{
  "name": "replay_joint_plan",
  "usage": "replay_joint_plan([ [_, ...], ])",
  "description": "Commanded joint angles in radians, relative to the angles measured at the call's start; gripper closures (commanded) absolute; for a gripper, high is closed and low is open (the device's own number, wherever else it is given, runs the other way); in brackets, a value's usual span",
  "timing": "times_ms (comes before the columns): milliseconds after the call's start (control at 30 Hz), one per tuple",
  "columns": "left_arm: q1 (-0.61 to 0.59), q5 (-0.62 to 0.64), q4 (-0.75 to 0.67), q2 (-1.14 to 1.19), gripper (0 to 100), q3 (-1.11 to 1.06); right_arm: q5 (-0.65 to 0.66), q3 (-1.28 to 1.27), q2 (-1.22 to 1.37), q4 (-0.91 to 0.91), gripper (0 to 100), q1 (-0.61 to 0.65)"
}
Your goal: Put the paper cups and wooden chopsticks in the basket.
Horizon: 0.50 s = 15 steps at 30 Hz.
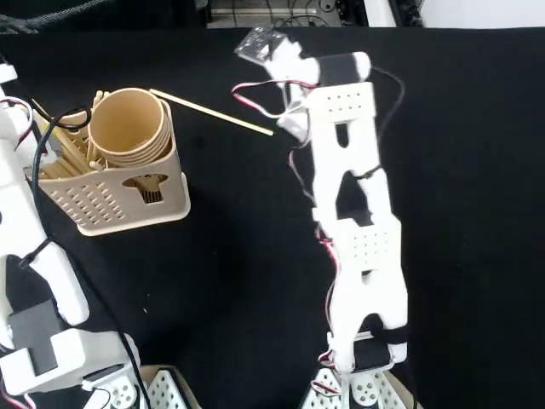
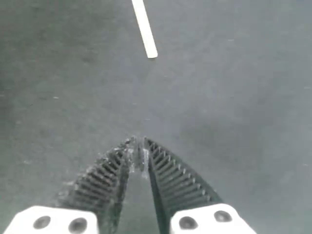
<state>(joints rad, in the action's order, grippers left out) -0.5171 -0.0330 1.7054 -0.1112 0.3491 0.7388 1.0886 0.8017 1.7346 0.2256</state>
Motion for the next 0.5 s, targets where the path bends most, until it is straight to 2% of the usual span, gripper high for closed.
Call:
replay_joint_plan([
  [0, -0.012, 0.011, 0.035, -0.006, 81, -0.015, -0.043, -0.062, -0.097, 0.023, 98.3, 0.184],
  [67, -0.045, 0.009, 0.035, -0.006, 81, -0.025, -0.103, -0.067, -0.116, -0.029, 97.2, 0.298],
  [167, -0.096, -0.008, 0.038, -0.006, 81, -0.027, -0.158, -0.074, -0.117, -0.161, 85.3, 0.39],
  [267, -0.114, -0.043, 0.038, -0.006, 81, -0.033, -0.16, -0.09, -0.058, -0.288, 73.8, 0.402],
  [467, -0.113, -0.044, 0.038, -0.006, 81, -0.038, -0.166, -0.033, 0.117, -0.382, 74.0, 0.381],
])
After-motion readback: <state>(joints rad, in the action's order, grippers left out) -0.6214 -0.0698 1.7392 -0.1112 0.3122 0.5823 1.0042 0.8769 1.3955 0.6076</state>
